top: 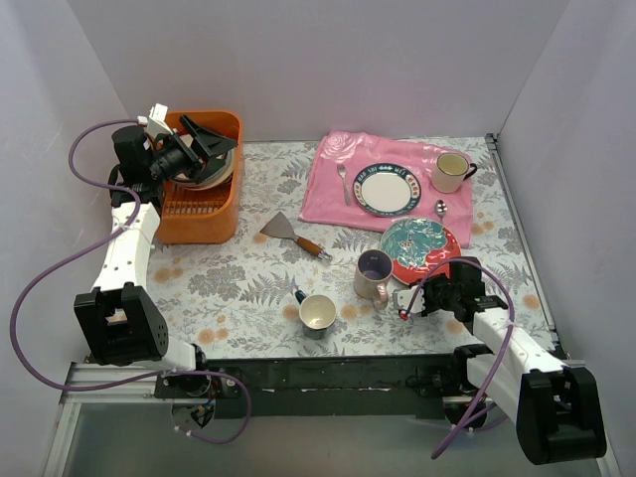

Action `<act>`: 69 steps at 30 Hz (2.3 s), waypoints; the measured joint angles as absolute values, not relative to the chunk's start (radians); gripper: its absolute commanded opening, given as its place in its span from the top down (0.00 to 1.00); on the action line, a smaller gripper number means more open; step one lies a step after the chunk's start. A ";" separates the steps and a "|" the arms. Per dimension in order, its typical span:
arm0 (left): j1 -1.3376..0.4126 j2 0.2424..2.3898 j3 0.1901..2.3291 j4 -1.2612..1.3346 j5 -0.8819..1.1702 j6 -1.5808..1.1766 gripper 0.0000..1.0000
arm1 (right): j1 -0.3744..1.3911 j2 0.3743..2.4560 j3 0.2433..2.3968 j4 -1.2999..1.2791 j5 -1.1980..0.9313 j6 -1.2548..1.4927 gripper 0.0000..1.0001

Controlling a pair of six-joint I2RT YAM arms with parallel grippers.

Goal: Place the mixed dishes into the plastic bin
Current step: Pick up the plate at the center of the board.

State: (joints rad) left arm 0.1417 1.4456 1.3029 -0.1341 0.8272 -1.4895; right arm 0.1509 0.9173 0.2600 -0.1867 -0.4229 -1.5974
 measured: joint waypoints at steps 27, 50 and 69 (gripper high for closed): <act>0.113 1.460 1.302 0.031 0.935 -1.655 0.02 | 0.171 0.726 0.442 -0.457 -0.414 -1.319 0.99; -0.251 1.683 1.309 0.070 0.930 -1.861 0.02 | 0.171 0.974 0.823 -0.596 -0.498 -0.955 0.99; -0.461 1.906 1.516 -0.125 0.839 -1.893 0.02 | 0.216 1.113 1.000 -0.596 -0.567 -0.950 0.99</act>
